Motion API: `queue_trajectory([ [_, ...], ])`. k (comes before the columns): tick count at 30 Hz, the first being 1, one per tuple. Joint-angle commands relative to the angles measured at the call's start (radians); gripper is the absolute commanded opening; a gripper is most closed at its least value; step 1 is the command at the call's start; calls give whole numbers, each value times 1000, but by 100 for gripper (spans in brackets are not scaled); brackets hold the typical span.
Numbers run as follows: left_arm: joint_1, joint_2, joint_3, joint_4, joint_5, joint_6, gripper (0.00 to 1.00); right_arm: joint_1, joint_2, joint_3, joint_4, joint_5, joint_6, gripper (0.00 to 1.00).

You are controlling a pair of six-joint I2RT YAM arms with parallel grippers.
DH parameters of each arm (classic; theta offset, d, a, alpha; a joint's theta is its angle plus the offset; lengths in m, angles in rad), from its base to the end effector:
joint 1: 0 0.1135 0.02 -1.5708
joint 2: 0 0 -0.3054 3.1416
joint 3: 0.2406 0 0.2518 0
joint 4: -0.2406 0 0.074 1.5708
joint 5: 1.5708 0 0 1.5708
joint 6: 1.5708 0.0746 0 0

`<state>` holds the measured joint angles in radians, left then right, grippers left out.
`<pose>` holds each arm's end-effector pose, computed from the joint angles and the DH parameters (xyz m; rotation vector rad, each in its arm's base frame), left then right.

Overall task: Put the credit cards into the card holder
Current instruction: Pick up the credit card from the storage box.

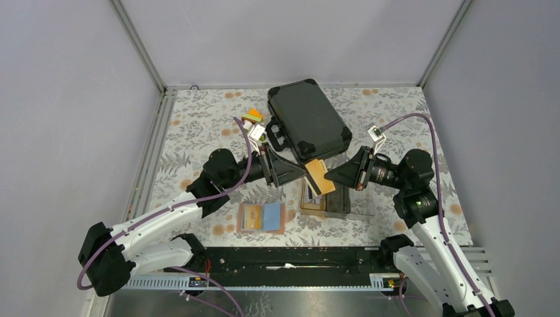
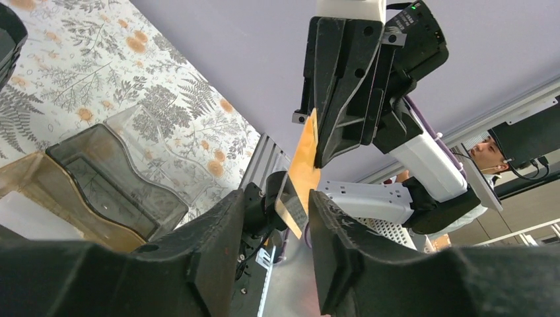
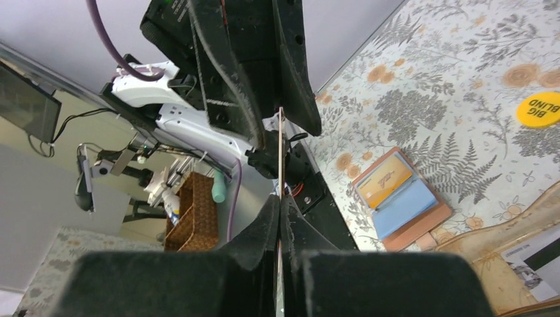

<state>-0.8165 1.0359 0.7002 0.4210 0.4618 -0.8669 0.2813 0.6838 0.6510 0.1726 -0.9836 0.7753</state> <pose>0.1506 -0.2088 0.3643 0.3913 1.7058 -1.6426 0.1210 0.0996 0.3745 -0.5122 1.6249 1.5122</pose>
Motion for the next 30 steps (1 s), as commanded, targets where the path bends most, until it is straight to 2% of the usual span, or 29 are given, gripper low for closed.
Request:
queue_trajectory([
  [1,-4,0,12,111,15,-22,38,-1,3,-1,78,-89,34,0],
  [3,-4,0,12,111,11,-22,26,-2,6,3,64,-93,24,0],
  [6,-4,-2,5,112,12,-24,1,-2,6,7,21,-82,-1,0],
  [15,-2,-83,-60,23,-32,27,0,-1,1,-9,-59,70,-38,0],
  [23,3,-116,-93,14,-67,25,0,-2,-13,-16,-56,100,-23,0],
  [30,51,-127,-122,38,-56,8,0,-2,-30,-48,-11,109,21,0],
])
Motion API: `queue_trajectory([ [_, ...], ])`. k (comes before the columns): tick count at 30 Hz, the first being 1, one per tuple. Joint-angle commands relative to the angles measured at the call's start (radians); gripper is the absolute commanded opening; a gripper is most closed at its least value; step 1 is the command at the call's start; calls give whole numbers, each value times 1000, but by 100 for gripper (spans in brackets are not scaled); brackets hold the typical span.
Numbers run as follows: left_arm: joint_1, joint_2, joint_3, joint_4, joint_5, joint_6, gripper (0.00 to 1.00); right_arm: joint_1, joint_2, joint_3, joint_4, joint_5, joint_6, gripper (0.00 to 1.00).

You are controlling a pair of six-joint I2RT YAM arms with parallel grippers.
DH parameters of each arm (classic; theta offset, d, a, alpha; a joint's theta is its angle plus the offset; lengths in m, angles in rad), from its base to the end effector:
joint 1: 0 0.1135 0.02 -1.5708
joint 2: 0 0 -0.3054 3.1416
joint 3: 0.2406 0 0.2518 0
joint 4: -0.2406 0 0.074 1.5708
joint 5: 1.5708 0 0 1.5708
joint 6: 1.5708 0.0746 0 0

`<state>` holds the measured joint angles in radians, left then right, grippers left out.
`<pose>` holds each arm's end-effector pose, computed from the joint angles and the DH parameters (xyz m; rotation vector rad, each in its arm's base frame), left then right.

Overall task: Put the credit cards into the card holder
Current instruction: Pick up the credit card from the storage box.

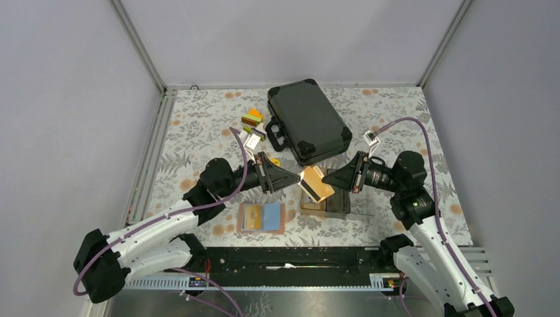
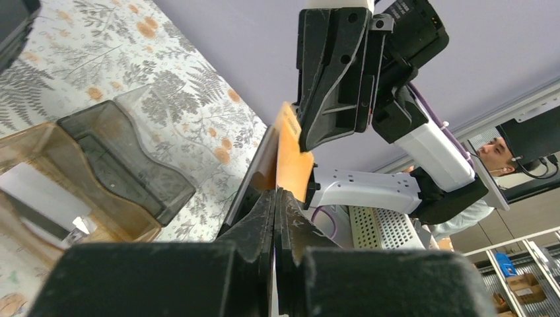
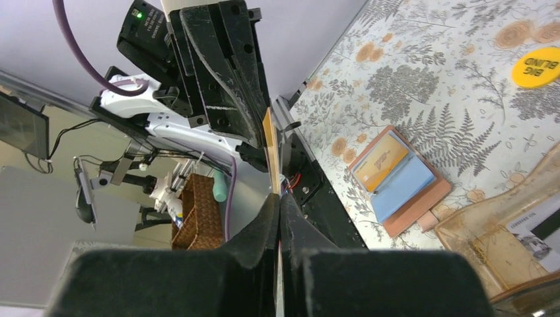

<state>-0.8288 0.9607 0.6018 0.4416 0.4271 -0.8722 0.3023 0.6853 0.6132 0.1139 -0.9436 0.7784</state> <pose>0.1370 -0.1952 0.3458 0.3637 1.7094 -1.6322 0.1247 0.1022 0.3539 -0.4408 1.7199 1.5266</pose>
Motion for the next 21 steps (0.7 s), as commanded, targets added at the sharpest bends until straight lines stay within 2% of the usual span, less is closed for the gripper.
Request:
queue_trajectory([
  [1,70,-53,-28,19,-17,12,0,-23,-33,-12,48,74,19,0],
  [7,89,-46,-33,20,6,13,0,-23,-44,-29,49,114,32,0],
  [9,95,-45,-32,9,4,20,0,-23,-51,-24,-13,170,-9,0],
  [12,119,-65,-9,-104,-34,65,0,-23,-44,66,-325,415,-181,0],
  [15,176,-97,37,-335,-108,120,0,-23,-13,133,-612,728,-253,0],
  [18,275,-112,50,-504,-120,148,0,-22,21,172,-745,915,-279,0],
  [21,353,-104,63,-651,-109,185,0,-21,50,196,-822,1020,-289,0],
])
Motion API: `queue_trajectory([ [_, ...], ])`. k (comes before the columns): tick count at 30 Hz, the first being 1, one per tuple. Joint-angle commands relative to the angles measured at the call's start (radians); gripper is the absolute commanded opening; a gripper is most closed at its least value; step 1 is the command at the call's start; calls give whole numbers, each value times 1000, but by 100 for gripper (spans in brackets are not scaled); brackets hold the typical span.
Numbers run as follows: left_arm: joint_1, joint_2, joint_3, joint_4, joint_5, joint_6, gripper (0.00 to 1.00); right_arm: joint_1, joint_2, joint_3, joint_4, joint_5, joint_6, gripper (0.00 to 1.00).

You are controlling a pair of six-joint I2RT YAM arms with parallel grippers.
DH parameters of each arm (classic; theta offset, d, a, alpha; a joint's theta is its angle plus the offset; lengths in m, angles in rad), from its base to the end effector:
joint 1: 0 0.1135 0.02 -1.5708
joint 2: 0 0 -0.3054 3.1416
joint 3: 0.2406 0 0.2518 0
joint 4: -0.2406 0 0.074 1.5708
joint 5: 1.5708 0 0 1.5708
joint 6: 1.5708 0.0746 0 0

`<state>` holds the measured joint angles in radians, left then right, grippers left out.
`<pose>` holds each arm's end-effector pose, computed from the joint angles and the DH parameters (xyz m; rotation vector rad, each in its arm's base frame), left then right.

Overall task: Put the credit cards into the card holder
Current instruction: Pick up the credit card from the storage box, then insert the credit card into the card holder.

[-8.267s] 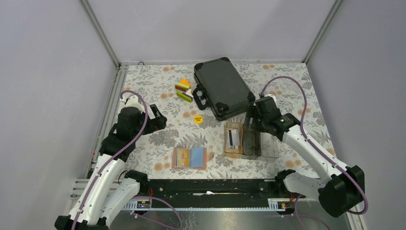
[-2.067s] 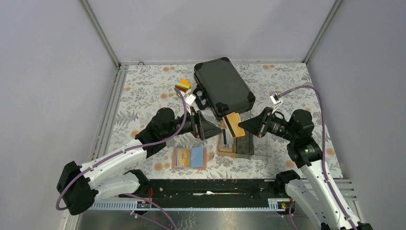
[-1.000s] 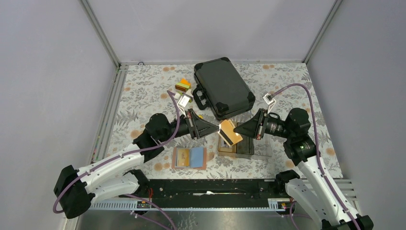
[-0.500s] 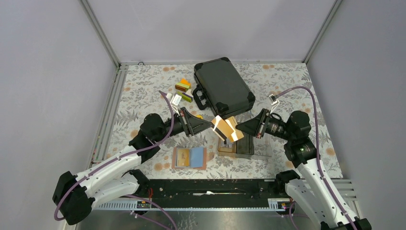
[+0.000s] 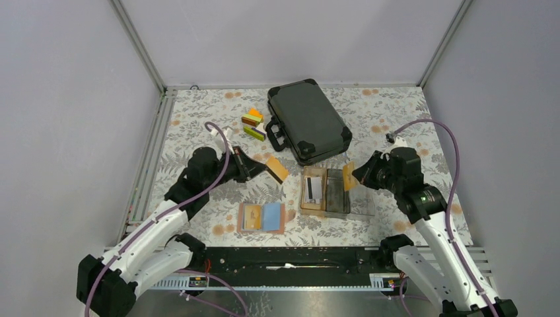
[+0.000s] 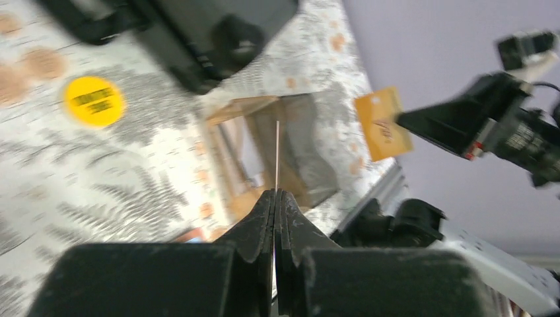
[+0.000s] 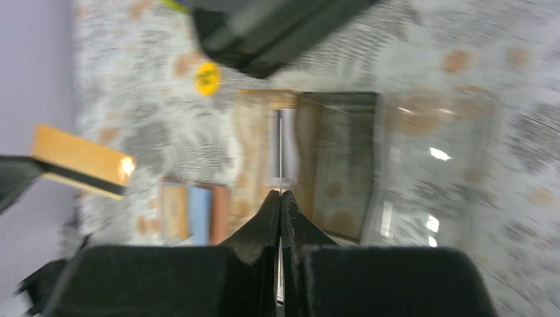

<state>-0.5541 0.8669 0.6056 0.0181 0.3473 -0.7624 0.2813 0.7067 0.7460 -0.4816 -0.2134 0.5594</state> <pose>0.1686 -0.1342 0.3064 0.0639 1.9829 -1.2133 0.1517 0.0603 0.3185 0.1486 2.0781 0.7401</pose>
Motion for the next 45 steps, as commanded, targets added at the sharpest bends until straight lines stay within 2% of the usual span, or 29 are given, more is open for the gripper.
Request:
queue_trajectory([
  [1,92,-6,61,-265,-29,89,0,-1,40,69,-249,334,-71,0],
  [6,106,-7,54,-374,-38,134,0,1,104,56,-265,394,-57,0],
  [12,108,-30,24,-378,-23,130,0,67,220,52,-250,440,-35,0],
  [22,114,-37,35,-389,-10,147,0,190,313,-36,-110,511,-3,0],
  [34,122,-26,36,-392,16,154,0,212,372,-110,9,471,-47,0],
  [42,122,-8,31,-420,74,165,0,213,341,-87,4,413,-47,31],
  [45,122,-6,20,-420,95,166,0,212,330,-57,-10,375,-52,36],
])
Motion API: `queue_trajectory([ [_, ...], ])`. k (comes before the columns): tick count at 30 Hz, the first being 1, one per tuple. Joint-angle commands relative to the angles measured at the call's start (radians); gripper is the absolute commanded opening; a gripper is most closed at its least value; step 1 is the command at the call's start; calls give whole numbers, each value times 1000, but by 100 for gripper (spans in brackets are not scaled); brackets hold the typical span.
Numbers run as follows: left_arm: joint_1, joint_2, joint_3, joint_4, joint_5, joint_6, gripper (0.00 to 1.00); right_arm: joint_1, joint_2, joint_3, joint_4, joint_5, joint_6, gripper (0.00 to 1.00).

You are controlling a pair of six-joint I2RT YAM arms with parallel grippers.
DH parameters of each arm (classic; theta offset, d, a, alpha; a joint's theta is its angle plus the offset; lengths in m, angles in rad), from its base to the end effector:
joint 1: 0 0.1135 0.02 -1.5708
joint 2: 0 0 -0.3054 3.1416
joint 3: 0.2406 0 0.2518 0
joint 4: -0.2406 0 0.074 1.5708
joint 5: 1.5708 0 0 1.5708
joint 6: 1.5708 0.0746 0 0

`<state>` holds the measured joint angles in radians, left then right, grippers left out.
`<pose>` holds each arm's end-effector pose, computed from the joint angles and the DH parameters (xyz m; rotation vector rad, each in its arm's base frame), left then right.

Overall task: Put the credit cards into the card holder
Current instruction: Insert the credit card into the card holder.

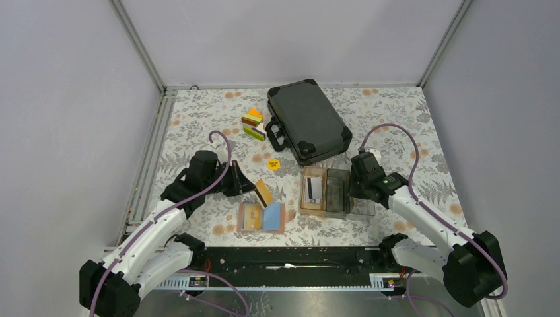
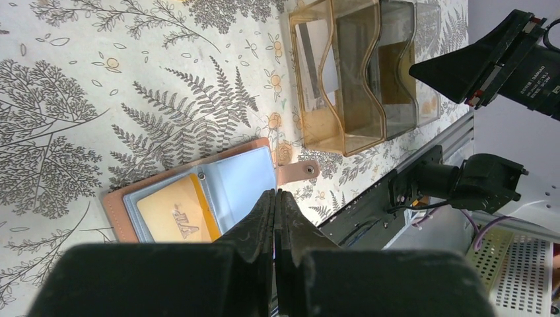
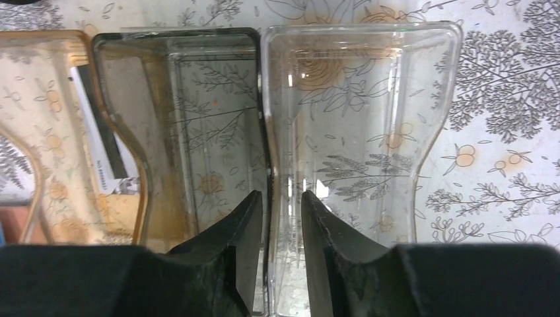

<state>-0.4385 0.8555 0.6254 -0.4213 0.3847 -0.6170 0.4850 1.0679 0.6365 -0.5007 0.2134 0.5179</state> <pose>0.1559 -0.1040 0.2599 0.0162 2.3576 -0.9800 0.1910 0.0828 0.2154 0.1286 2.4766 0.1612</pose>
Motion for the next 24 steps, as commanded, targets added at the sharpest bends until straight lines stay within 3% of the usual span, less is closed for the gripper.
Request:
queue_trajectory([
  [1,6,4,-3,20,64,21,0,8,-35,65,0,-63,-14,37],
  [7,6,-5,-21,41,101,7,0,28,-101,161,-71,-28,-22,45],
  [10,6,-5,-32,78,136,-4,0,30,-131,171,-39,-135,-34,49],
  [13,6,-3,-35,104,191,-6,0,30,-146,144,102,-376,-33,53],
  [16,6,-8,-33,111,226,0,0,31,-130,76,322,-714,13,59],
  [18,6,-11,-33,113,246,6,0,41,-114,21,498,-858,73,60],
  [24,-5,-48,-23,122,370,51,0,144,-49,-49,804,-1001,179,64],
])
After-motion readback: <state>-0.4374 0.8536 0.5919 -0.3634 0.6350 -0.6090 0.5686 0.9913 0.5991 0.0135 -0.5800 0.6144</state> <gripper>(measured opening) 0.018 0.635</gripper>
